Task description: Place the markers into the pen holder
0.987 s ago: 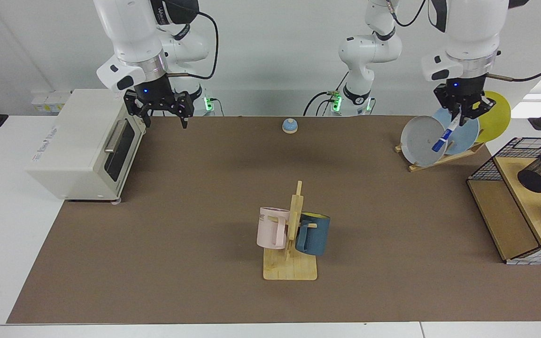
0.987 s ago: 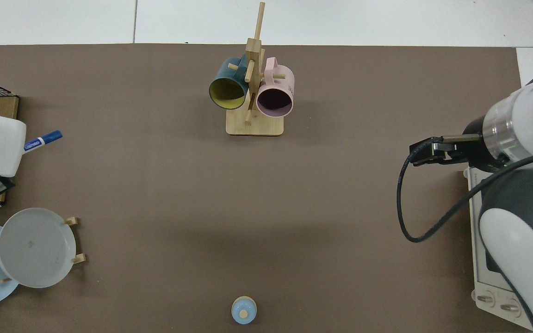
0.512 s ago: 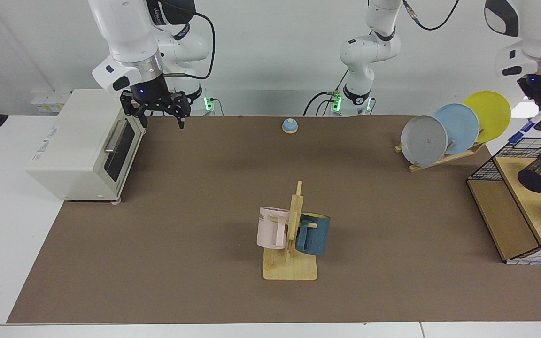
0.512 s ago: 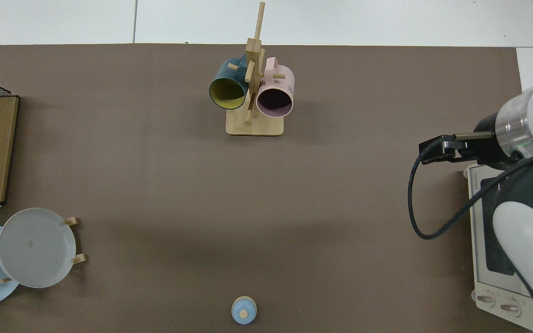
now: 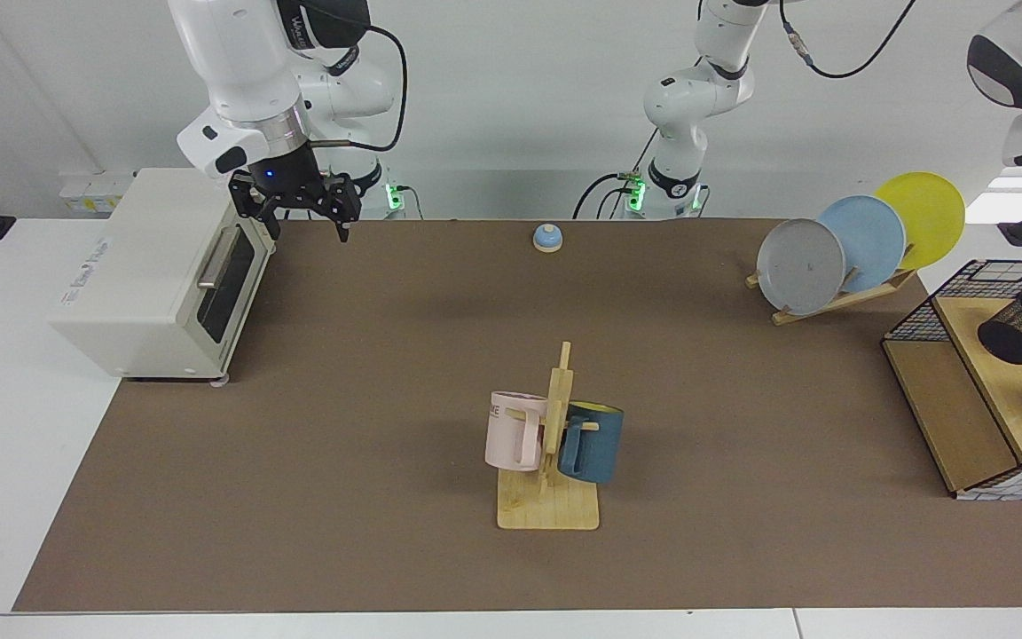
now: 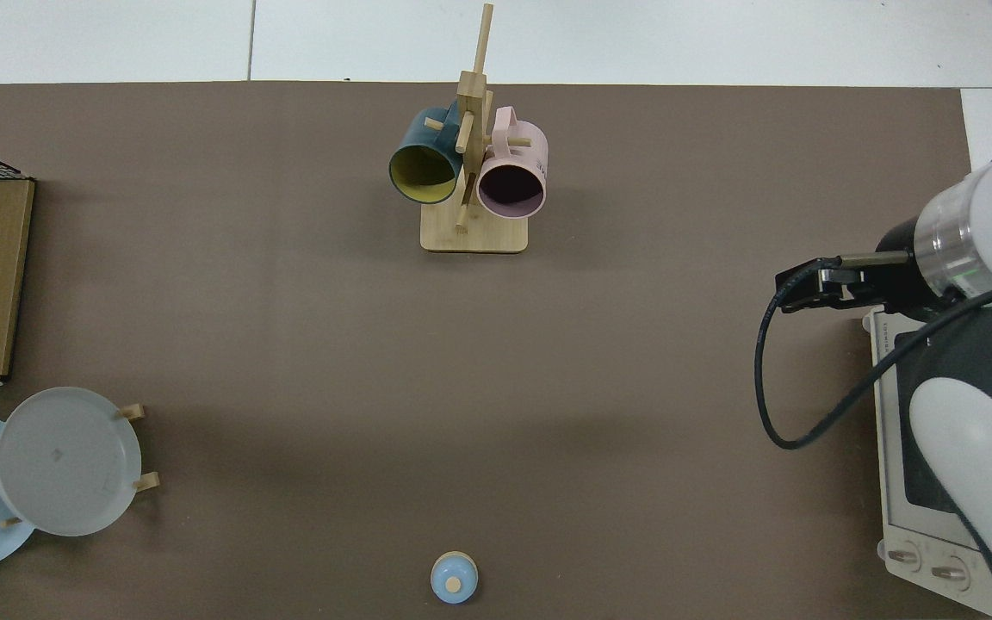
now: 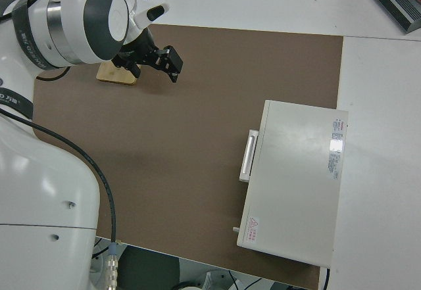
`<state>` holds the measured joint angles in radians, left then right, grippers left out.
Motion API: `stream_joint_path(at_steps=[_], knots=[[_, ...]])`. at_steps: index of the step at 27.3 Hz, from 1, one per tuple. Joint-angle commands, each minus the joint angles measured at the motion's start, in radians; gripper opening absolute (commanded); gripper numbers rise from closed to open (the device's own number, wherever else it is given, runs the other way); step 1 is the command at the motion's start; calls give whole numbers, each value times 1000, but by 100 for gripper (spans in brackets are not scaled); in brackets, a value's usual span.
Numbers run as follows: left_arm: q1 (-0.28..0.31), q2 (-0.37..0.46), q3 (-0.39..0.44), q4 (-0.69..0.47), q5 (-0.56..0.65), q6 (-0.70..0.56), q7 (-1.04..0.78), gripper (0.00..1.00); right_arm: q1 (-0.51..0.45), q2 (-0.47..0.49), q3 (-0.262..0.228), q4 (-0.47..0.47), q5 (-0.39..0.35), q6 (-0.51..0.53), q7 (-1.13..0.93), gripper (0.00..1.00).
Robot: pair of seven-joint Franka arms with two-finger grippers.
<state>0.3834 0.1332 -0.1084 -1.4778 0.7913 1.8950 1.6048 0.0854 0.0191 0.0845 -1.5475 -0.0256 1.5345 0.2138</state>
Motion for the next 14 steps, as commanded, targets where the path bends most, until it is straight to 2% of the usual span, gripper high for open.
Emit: stream_joint_path(at_steps=[1, 8, 14], knots=[[65, 26, -13, 22, 29, 50, 72, 0, -13, -27, 12, -31, 4, 1, 21, 100], [95, 60, -14, -6, 54, 76, 70, 0, -16, -22, 12, -29, 7, 41, 16, 100], [86, 77, -16, -7, 40, 108, 67, 0, -18, -22, 12, -29, 7, 41, 16, 100]])
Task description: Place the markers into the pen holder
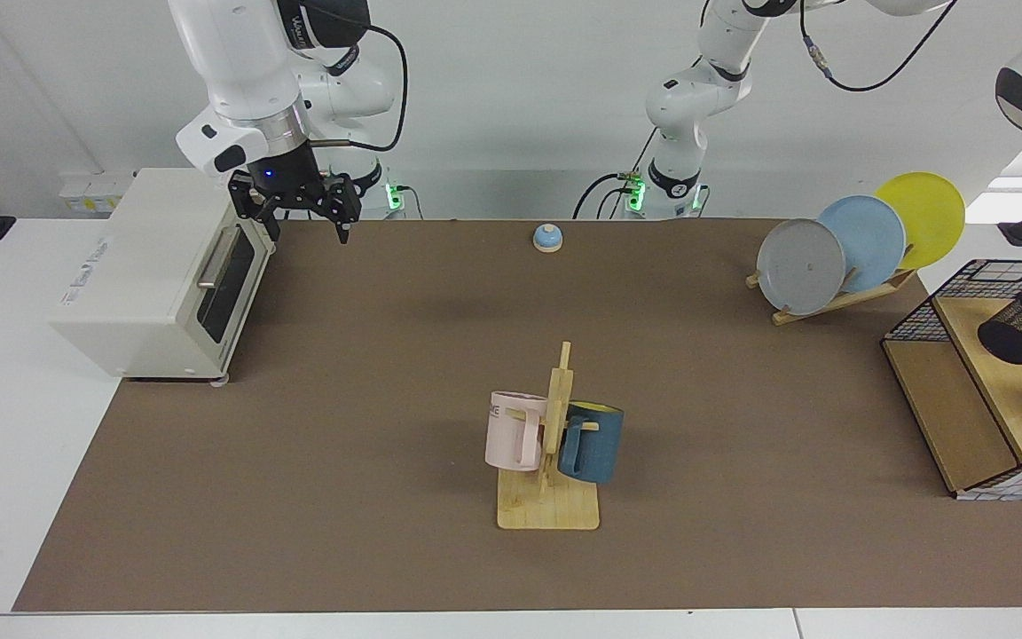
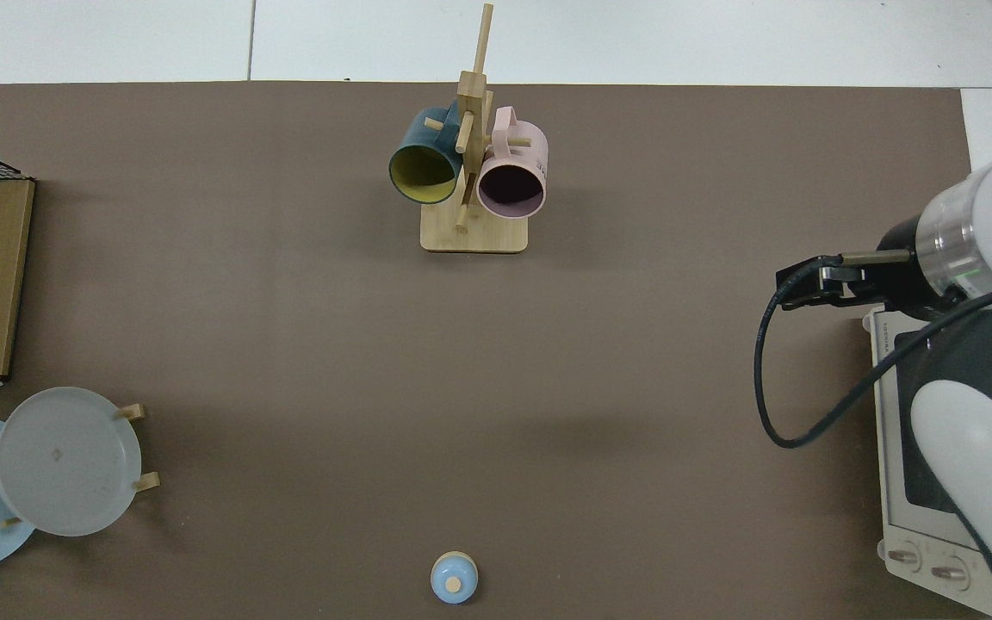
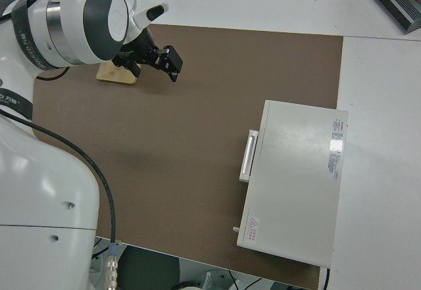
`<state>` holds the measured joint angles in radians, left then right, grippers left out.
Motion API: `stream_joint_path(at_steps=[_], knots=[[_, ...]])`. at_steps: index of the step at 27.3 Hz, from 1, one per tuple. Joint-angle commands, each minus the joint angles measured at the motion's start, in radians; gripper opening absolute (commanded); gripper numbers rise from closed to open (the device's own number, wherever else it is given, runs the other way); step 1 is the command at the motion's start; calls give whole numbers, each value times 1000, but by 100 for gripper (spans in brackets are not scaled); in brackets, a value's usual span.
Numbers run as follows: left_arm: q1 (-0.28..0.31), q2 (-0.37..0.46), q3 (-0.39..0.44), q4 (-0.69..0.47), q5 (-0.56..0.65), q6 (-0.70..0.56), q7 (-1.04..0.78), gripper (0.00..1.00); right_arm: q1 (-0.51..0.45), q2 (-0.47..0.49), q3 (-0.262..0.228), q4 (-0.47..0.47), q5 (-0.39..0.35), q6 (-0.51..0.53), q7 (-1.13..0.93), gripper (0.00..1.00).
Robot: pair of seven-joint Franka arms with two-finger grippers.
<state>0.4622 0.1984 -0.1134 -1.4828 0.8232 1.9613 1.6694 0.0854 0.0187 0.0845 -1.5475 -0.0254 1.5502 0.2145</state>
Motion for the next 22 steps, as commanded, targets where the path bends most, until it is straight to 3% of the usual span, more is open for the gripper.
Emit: stream_joint_path(at_steps=[1, 11, 22], knots=[[6, 13, -12, -2, 8, 42, 3, 0, -18, -23, 12, -29, 7, 25, 16, 100], [13, 79, -17, -2, -1, 91, -3, 0, -18, -22, 12, -29, 7, 25, 16, 100], [13, 84, -18, -39, -62, 114, -2, 0, -18, -23, 12, -29, 7, 25, 16, 100]])
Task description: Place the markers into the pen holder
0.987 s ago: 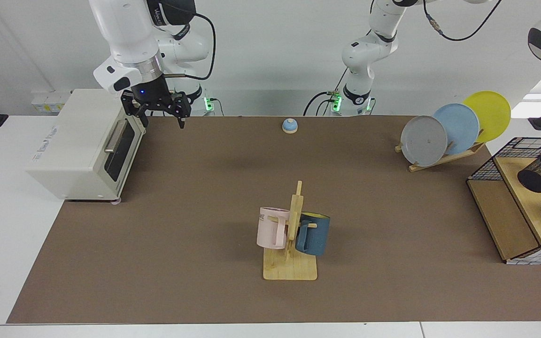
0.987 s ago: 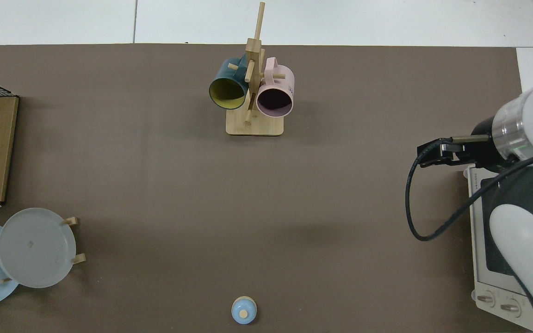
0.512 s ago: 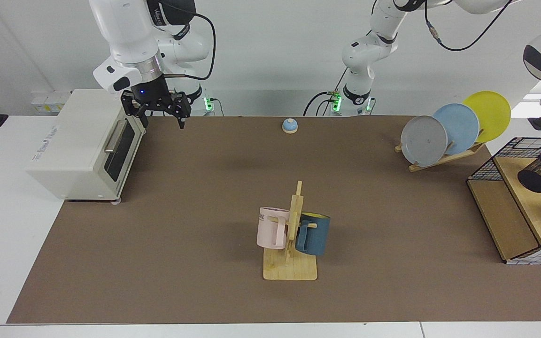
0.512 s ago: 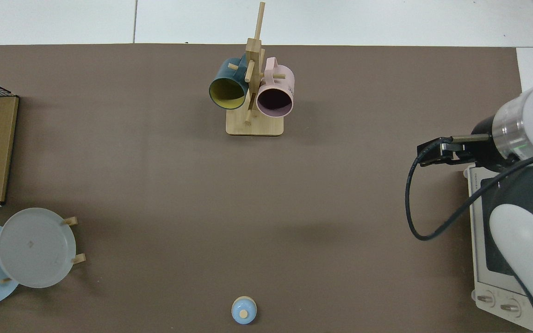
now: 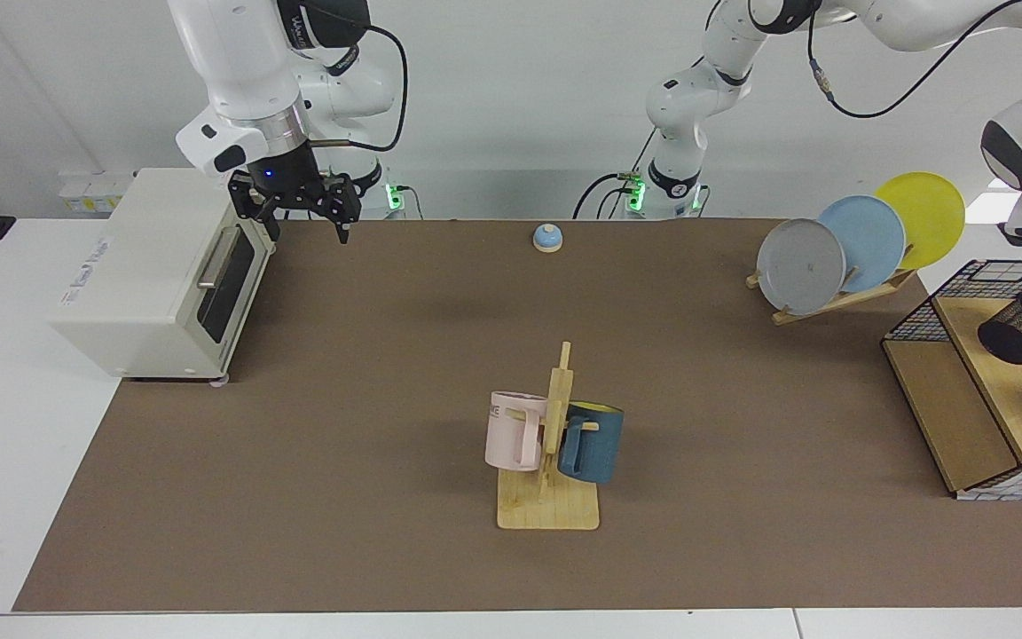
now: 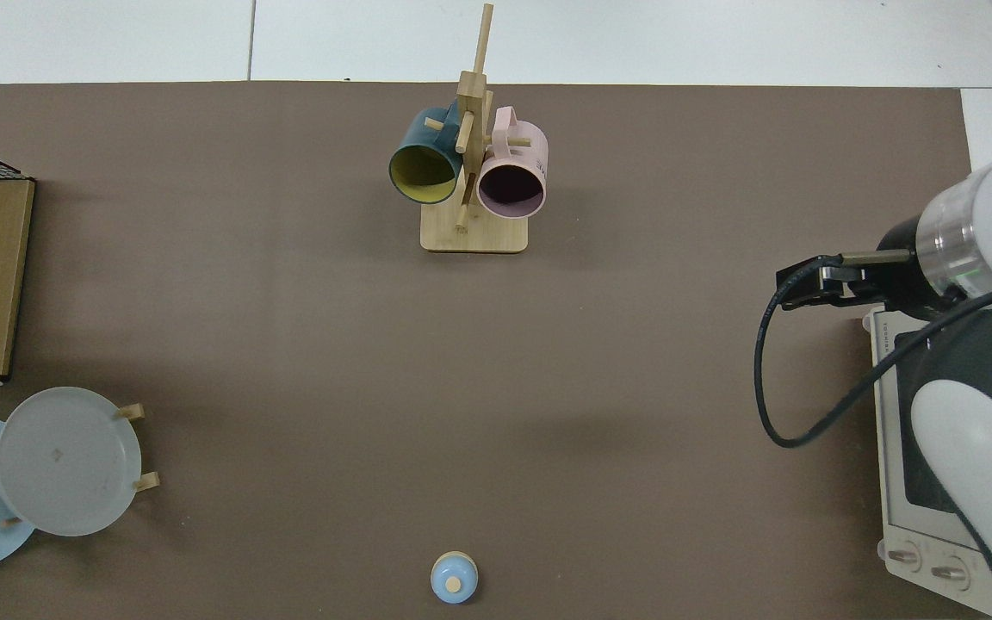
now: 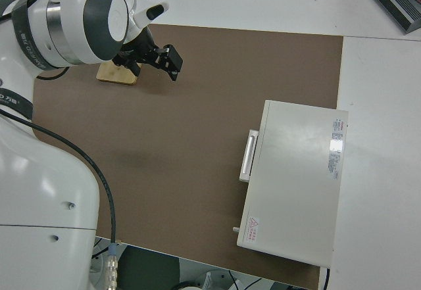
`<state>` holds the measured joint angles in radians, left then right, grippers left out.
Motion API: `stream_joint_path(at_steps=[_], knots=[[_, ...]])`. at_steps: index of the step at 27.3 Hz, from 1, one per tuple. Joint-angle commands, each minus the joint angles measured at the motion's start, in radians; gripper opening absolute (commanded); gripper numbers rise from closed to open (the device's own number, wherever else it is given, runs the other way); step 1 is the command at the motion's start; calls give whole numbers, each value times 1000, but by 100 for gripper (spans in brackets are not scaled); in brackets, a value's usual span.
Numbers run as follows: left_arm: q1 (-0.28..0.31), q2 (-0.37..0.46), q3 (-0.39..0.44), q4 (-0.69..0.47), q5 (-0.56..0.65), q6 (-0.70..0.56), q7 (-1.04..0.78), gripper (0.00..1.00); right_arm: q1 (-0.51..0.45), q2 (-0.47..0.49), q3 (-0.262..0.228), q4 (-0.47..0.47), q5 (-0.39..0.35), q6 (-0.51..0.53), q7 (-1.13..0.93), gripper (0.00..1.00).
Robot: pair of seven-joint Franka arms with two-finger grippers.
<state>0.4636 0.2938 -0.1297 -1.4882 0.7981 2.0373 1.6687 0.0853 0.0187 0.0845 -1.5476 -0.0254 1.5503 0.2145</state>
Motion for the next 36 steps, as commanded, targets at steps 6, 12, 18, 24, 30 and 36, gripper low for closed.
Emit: stream_joint_path(at_steps=[6, 12, 18, 24, 30, 36], knots=[[13, -13, -4, -73, -43, 52, -3, 0, -18, -23, 12, -29, 7, 25, 16, 100], [13, -16, -4, -89, -68, 47, 5, 0, -18, -23, 12, -29, 7, 25, 16, 100], [13, -19, -4, -103, -85, 44, 5, 0, -18, -23, 12, -29, 7, 25, 16, 100], [13, -19, -5, -101, -94, 46, 6, 0, -18, -23, 12, -29, 7, 25, 16, 100], [17, -19, -4, -101, -105, 44, 8, 6, -18, -23, 12, -29, 7, 25, 16, 100], [18, -18, -2, -95, -103, 47, 9, 13, -18, -23, 12, -29, 7, 25, 16, 100]])
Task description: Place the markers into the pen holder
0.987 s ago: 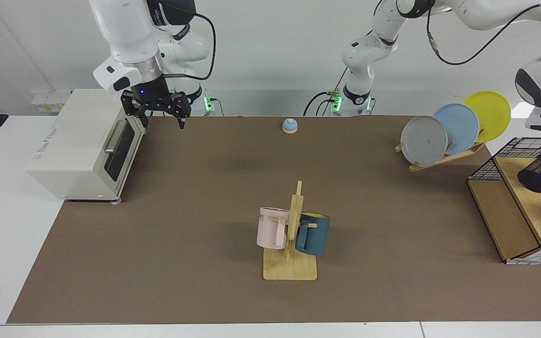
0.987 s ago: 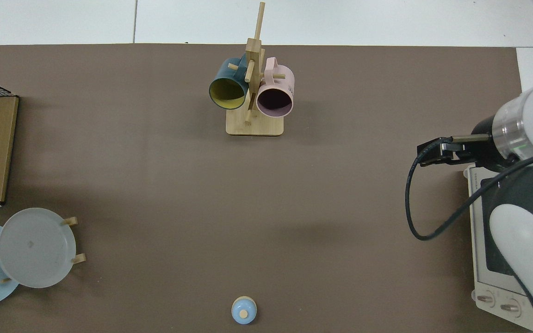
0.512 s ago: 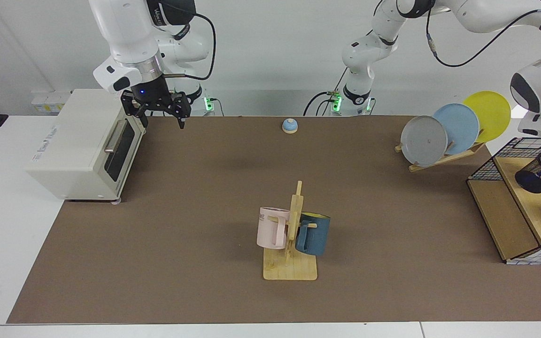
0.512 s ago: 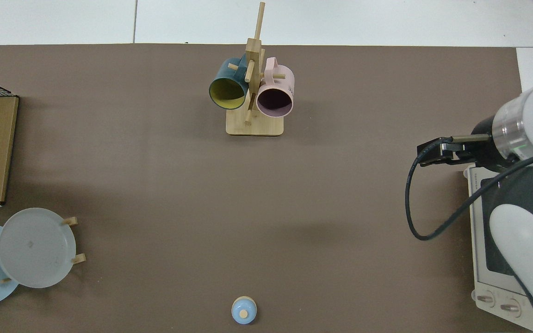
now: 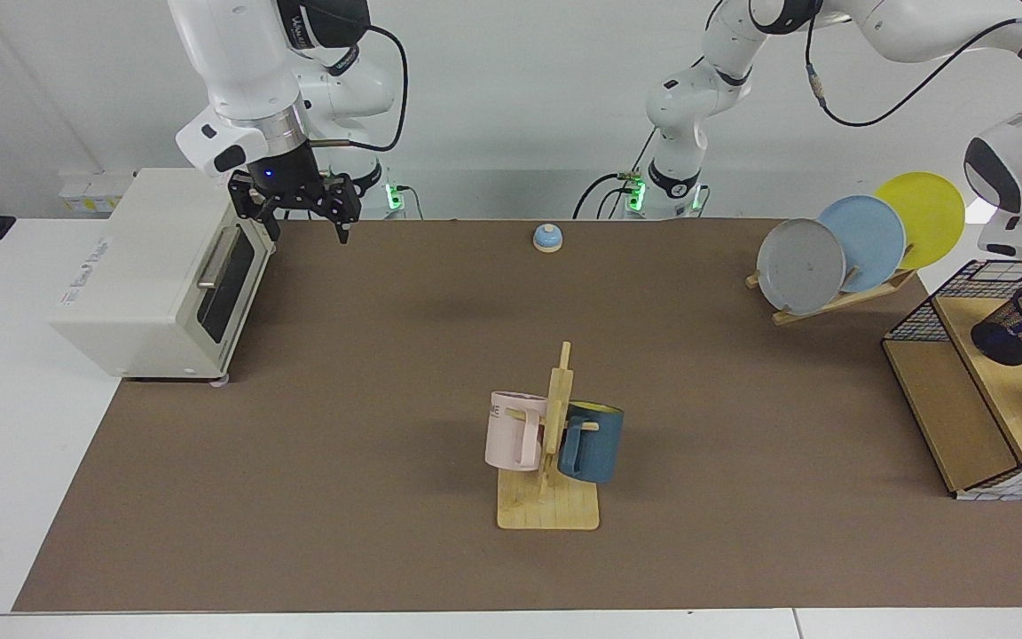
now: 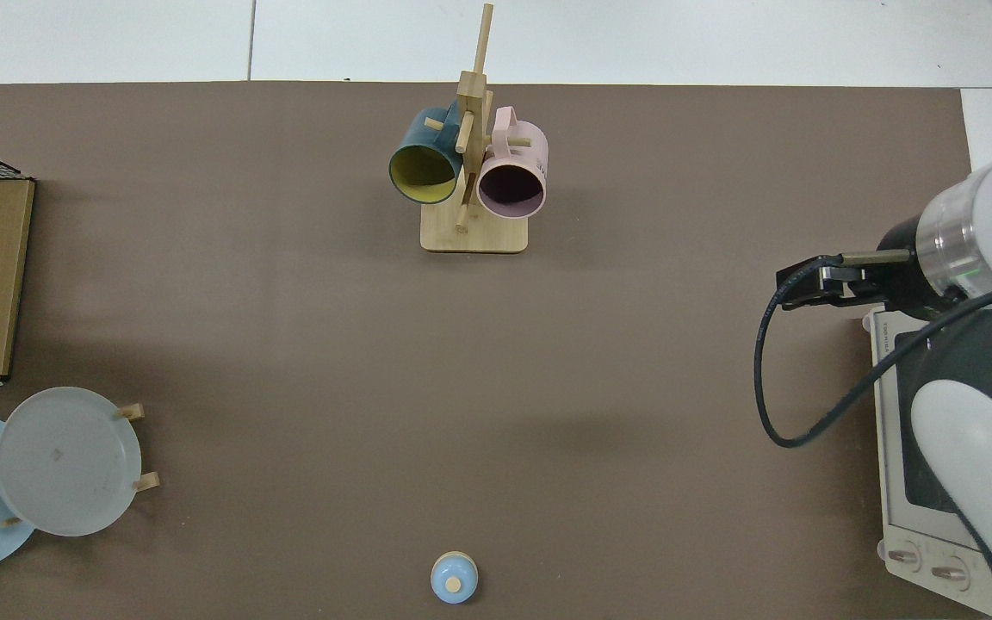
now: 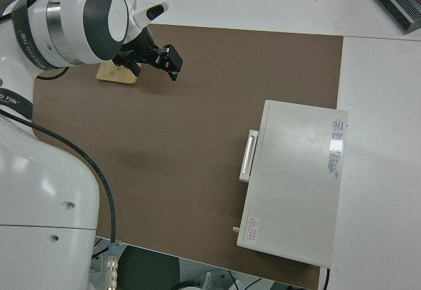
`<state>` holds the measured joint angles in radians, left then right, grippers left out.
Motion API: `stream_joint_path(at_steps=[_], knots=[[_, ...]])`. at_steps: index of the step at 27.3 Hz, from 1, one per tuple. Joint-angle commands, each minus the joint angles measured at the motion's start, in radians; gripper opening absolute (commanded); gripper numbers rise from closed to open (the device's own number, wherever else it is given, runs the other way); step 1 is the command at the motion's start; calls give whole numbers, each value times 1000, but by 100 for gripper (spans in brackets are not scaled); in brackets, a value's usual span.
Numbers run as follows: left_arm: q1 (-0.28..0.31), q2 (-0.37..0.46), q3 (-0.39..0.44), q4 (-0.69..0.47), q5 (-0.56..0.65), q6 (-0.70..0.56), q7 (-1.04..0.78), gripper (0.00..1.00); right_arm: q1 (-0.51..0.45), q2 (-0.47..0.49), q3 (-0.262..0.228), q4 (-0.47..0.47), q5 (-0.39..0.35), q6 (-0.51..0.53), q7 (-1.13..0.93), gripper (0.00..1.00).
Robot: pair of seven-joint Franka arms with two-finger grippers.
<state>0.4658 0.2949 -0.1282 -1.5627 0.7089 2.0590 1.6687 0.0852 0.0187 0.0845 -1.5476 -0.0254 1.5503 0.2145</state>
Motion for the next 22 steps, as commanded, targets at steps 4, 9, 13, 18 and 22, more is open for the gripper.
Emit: stream_joint_path(at_steps=[4, 9, 13, 18, 22], knots=[[16, -19, -4, -17, -14, 26, 9, 20, -18, -23, 12, -29, 7, 25, 16, 100], [16, -17, 1, -16, -14, 29, 9, 28, -18, -23, 12, -29, 7, 25, 16, 100], [16, -16, 4, -10, -9, 30, 9, 30, -18, -23, 12, -29, 7, 25, 16, 100], [16, -16, 4, 7, -9, 30, 9, 37, -16, -23, 12, -29, 7, 25, 16, 100], [16, -17, 5, 18, -9, 30, 9, 40, -18, -23, 12, -29, 7, 25, 16, 100]])
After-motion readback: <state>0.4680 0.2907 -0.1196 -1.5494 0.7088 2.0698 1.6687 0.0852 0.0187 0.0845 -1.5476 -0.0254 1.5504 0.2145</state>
